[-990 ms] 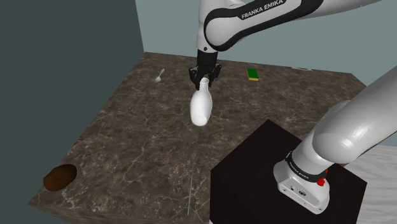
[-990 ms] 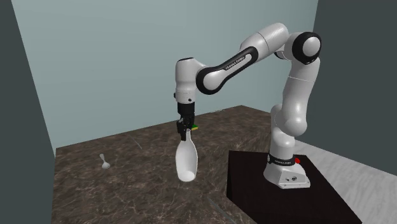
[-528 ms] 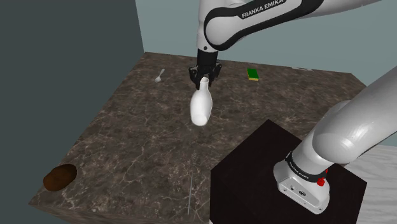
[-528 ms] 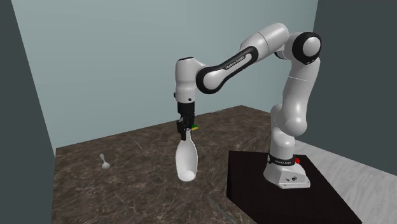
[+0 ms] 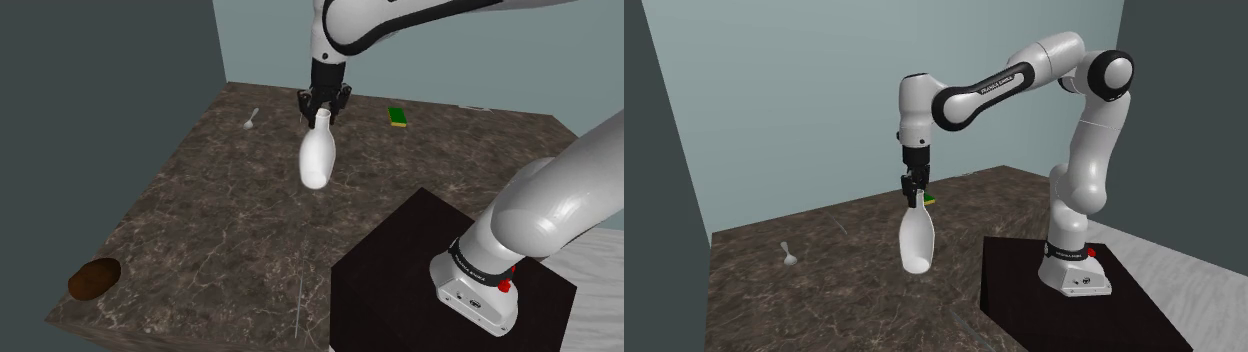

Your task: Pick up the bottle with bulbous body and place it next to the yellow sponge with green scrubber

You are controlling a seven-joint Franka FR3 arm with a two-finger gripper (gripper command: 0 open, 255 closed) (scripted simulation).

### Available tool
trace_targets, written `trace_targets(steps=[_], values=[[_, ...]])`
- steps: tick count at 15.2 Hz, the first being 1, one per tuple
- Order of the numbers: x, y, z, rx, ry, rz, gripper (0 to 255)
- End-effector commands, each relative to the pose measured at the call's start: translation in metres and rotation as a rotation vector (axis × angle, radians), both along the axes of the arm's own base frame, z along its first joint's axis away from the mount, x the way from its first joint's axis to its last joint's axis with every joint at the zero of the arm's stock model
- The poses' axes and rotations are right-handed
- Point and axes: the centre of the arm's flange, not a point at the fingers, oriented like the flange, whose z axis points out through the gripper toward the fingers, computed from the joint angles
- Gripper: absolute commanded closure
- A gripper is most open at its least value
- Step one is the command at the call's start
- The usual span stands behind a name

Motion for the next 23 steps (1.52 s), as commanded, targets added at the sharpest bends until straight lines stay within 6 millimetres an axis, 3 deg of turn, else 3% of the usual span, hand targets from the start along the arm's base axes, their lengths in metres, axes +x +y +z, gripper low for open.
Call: trace_targets(steps=[1,23], values=[[0.0,0.0,0.011,0.0,0.0,0.0,255],[0.0,0.0,0.127,0.0,0.0,0.0,255]])
